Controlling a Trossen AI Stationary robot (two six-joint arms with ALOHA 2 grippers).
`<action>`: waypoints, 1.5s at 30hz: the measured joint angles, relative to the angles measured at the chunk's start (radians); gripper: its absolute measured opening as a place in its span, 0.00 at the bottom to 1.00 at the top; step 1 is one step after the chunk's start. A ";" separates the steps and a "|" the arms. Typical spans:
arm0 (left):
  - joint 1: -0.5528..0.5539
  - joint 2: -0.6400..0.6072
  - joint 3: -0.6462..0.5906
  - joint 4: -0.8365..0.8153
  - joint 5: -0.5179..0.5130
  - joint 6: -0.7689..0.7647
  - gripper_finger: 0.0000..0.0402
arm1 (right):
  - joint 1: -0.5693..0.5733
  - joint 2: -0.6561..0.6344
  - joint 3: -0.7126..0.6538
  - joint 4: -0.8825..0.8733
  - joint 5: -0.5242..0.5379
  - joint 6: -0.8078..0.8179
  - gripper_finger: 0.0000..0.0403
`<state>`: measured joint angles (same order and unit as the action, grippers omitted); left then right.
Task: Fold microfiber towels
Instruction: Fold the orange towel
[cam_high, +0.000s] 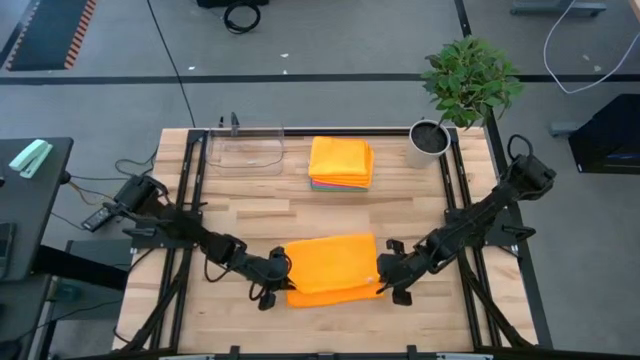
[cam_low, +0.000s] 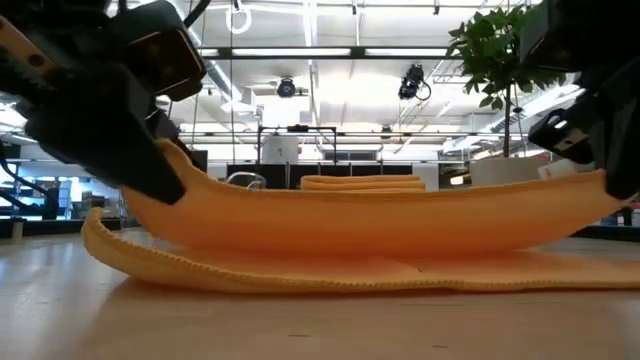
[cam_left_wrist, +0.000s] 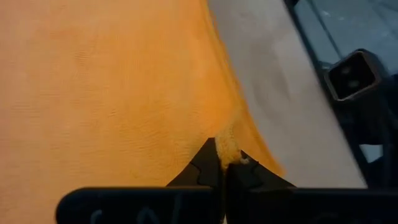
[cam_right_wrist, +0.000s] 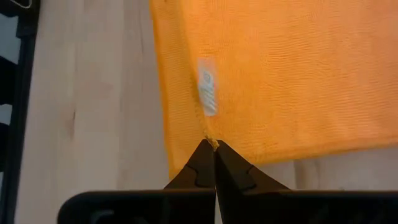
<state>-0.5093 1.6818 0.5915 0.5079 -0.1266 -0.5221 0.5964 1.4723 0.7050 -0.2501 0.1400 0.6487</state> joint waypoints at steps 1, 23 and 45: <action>-0.005 0.006 0.000 0.012 0.001 -0.009 0.02 | 0.007 -0.001 0.002 -0.001 0.001 0.008 0.00; -0.044 0.050 0.087 -0.030 0.049 0.052 0.03 | 0.029 0.062 0.004 0.036 -0.064 0.023 0.00; -0.048 0.062 0.090 -0.036 0.110 -0.023 0.19 | 0.006 0.043 0.004 0.007 -0.300 0.083 0.36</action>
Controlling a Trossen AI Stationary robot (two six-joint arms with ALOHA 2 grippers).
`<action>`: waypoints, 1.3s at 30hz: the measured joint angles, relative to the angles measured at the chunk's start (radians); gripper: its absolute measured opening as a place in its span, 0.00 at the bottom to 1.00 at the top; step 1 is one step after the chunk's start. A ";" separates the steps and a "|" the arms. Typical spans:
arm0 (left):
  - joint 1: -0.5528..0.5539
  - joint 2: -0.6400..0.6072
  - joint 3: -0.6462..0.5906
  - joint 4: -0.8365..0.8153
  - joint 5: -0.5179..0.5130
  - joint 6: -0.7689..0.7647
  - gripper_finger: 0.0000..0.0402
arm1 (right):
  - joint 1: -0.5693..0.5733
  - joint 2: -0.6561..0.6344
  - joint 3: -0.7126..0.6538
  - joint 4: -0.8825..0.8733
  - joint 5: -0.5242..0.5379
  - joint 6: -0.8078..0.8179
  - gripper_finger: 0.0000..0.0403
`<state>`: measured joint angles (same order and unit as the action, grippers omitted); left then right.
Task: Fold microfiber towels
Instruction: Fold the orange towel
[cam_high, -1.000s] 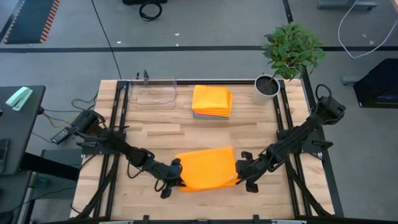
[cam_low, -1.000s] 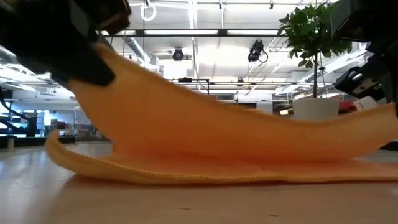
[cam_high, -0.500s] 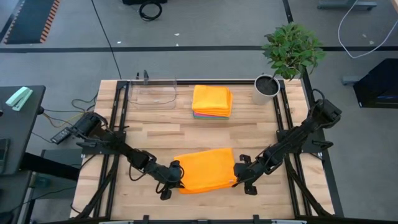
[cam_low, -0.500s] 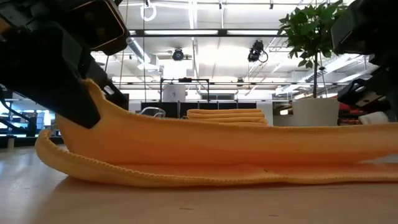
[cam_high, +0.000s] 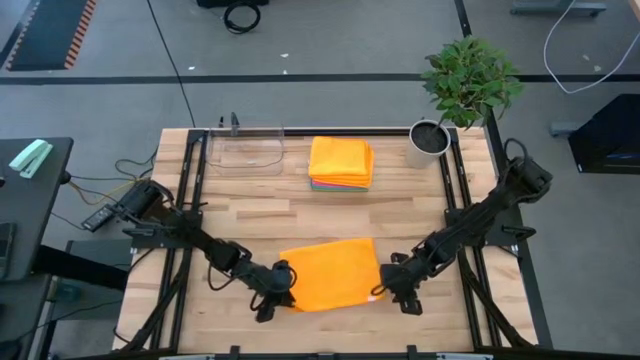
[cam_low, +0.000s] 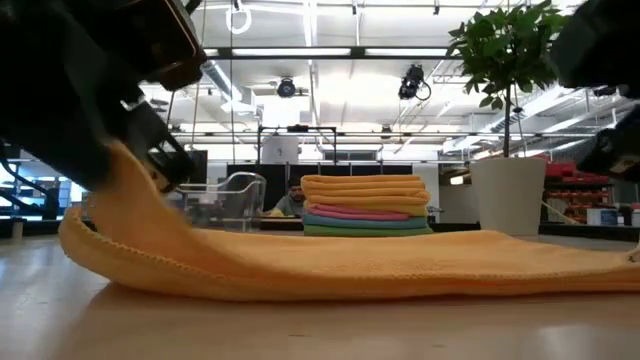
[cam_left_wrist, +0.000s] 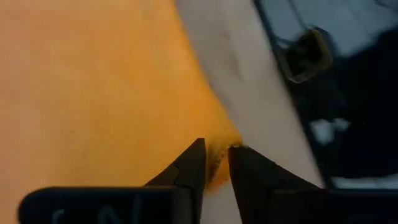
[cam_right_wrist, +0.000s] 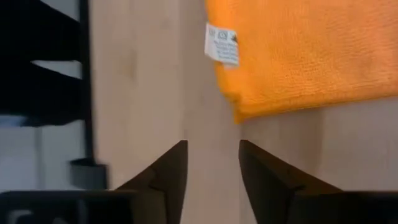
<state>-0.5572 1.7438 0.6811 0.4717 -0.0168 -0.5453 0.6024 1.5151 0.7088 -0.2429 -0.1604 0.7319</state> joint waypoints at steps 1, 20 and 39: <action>0.003 -0.013 -0.001 -0.010 0.044 -0.014 0.21 | -0.008 -0.017 0.001 -0.007 -0.022 0.014 0.38; 0.139 -0.047 -0.002 -0.184 0.091 -0.064 0.04 | -0.047 0.061 0.003 0.182 0.122 0.199 0.01; 0.223 -0.066 -0.001 -0.112 0.288 -0.068 0.05 | -0.461 0.070 -0.056 0.081 0.106 -0.129 0.00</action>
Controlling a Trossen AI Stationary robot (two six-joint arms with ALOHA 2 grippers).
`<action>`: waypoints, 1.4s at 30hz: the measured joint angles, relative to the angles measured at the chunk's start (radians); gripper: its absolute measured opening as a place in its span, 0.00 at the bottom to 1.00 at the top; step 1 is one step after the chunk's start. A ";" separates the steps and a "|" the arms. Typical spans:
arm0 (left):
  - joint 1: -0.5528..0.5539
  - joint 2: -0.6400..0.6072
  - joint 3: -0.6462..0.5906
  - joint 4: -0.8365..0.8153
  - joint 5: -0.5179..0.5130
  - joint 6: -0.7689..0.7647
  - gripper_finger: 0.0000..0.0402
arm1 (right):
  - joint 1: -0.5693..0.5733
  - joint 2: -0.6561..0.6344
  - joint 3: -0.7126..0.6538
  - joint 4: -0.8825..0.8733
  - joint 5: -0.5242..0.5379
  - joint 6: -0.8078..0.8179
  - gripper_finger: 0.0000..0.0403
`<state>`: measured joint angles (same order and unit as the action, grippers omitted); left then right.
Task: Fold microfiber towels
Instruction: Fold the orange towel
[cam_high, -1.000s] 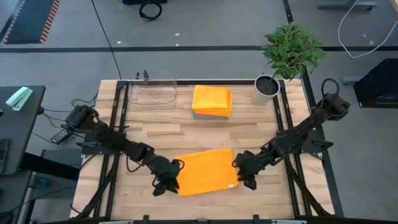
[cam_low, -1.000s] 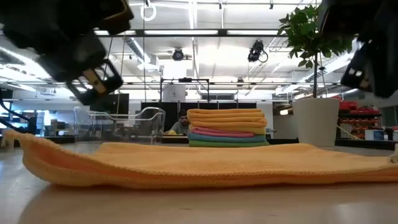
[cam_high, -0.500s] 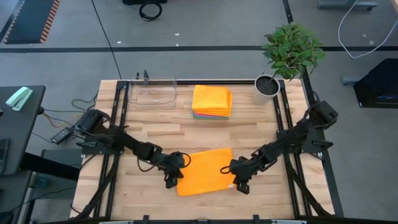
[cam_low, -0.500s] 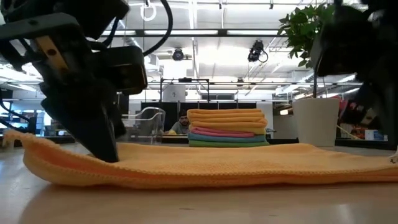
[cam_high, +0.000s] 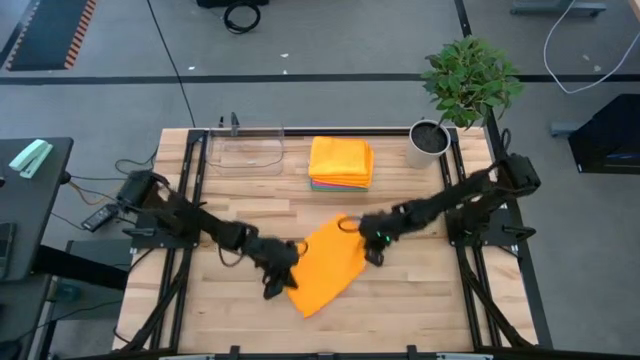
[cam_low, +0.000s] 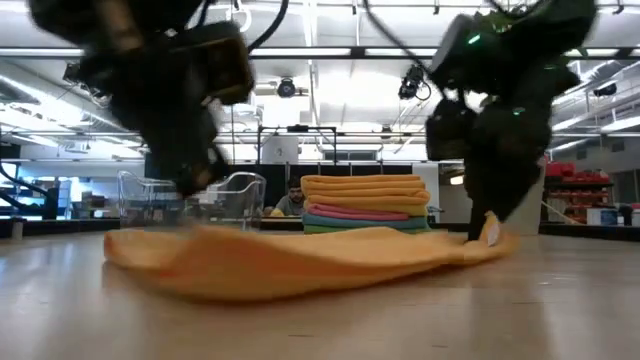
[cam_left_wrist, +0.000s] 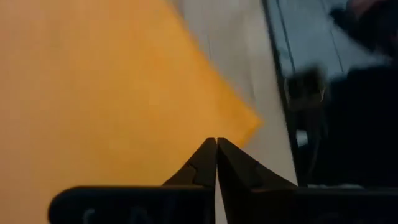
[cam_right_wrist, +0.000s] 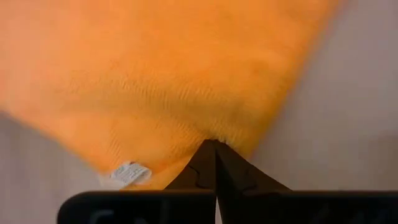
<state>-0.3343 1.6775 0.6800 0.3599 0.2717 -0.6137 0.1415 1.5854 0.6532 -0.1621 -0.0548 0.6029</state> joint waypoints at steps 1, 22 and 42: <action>0.028 -0.034 0.000 -0.007 -0.001 0.031 0.03 | -0.038 -0.005 0.025 -0.056 0.010 -0.047 0.00; 0.104 0.071 0.000 -0.126 0.000 0.357 0.05 | 0.270 0.138 0.187 0.257 0.183 0.297 0.00; -0.261 0.271 0.257 0.255 -0.160 -0.112 0.01 | 0.485 0.203 0.267 0.112 0.073 0.212 0.00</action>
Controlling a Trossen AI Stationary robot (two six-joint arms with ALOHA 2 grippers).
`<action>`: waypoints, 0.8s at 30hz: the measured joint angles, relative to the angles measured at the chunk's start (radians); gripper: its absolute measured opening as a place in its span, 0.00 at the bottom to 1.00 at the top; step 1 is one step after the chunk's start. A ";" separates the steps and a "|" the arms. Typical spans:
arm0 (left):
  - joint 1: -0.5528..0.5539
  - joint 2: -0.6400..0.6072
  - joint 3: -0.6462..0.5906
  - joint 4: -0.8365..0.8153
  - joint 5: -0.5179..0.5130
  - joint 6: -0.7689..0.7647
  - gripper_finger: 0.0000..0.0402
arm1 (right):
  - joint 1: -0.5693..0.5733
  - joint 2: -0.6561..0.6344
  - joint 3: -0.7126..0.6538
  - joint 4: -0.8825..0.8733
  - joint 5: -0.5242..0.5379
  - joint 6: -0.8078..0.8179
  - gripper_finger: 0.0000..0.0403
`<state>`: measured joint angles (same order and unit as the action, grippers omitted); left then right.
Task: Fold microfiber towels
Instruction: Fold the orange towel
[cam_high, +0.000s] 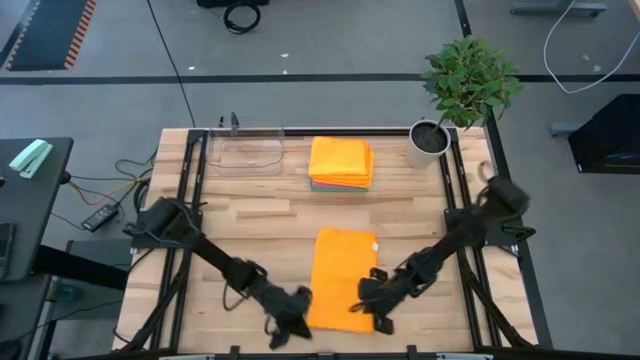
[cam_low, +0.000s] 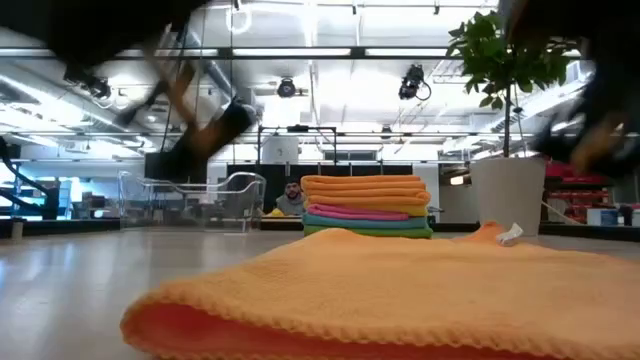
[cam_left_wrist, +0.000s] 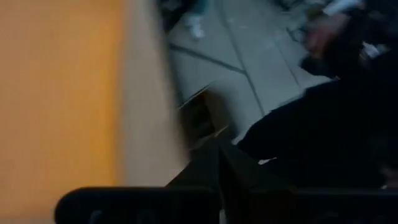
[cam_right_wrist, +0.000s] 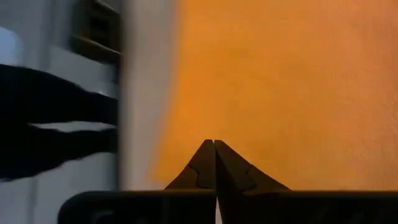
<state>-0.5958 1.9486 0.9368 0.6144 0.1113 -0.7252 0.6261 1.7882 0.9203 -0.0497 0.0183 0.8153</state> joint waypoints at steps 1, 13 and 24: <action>-0.008 0.010 0.054 -0.025 0.000 0.048 0.02 | 0.012 -0.030 0.001 -0.006 -0.004 0.002 0.00; -0.015 -0.004 0.403 -0.844 -0.129 0.661 0.13 | 0.302 -0.121 0.002 -0.006 0.318 -0.062 0.14; -0.025 -0.004 0.237 -0.674 -0.139 0.868 0.47 | 0.367 0.093 0.046 0.115 0.436 -0.224 0.48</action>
<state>-0.6207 1.9450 1.1743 -0.0592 -0.0277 0.1429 0.9936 1.8810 0.9665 0.0649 0.4544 0.5912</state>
